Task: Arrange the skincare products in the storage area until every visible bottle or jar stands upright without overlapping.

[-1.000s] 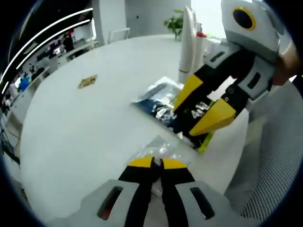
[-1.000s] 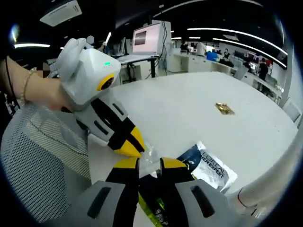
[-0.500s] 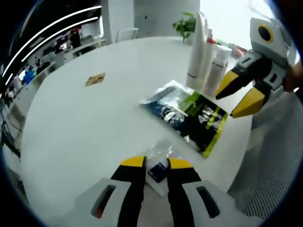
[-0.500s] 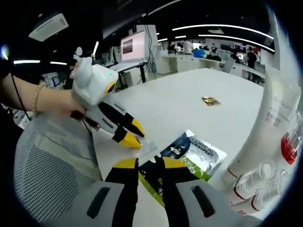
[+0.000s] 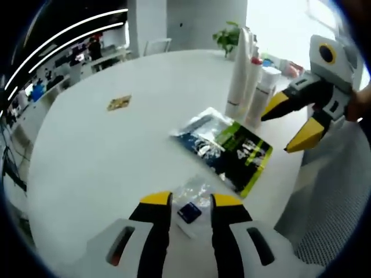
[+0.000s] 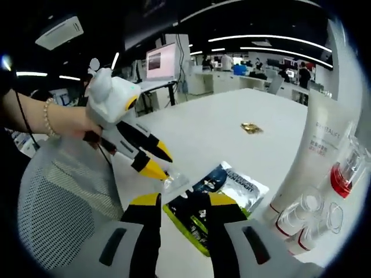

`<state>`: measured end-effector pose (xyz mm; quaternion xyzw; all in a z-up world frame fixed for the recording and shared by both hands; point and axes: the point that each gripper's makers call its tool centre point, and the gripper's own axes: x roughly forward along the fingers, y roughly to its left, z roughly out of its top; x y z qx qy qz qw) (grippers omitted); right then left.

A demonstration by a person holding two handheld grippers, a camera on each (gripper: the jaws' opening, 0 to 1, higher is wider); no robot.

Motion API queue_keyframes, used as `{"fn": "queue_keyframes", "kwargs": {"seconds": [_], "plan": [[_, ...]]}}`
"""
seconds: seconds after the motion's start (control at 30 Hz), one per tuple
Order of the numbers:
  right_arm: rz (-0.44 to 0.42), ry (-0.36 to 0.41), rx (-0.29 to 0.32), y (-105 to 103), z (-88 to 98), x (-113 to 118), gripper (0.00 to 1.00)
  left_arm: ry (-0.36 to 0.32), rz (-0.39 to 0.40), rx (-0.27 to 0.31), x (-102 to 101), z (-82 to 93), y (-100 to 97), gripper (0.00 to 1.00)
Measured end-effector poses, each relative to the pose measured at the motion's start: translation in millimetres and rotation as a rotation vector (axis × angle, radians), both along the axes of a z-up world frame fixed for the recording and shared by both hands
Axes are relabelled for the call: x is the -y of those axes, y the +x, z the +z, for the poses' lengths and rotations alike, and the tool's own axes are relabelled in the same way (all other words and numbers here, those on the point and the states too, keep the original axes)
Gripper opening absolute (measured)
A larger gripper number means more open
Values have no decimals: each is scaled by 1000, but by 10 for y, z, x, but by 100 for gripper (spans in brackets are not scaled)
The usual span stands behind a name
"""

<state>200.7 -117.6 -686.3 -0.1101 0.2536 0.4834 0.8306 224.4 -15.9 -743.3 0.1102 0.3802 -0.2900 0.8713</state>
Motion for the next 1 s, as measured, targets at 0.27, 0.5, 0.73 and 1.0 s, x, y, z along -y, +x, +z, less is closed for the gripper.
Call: {"fn": "queue_keyframes", "kwargs": {"seconds": [0.27, 0.5, 0.73, 1.0], "plan": [[-31, 31, -3, -99, 119, 96, 40, -19, 28, -3, -48, 114, -80, 29], [-44, 38, -15, -212, 127, 204, 46, -80, 108, -10, -117, 272, -158, 33], [-100, 49, -30, -223, 190, 375, 51, -126, 147, 12, -194, 406, -180, 39], [-179, 54, -42, -260, 222, 600, 57, -143, 222, 14, -402, 463, -287, 48]]}}
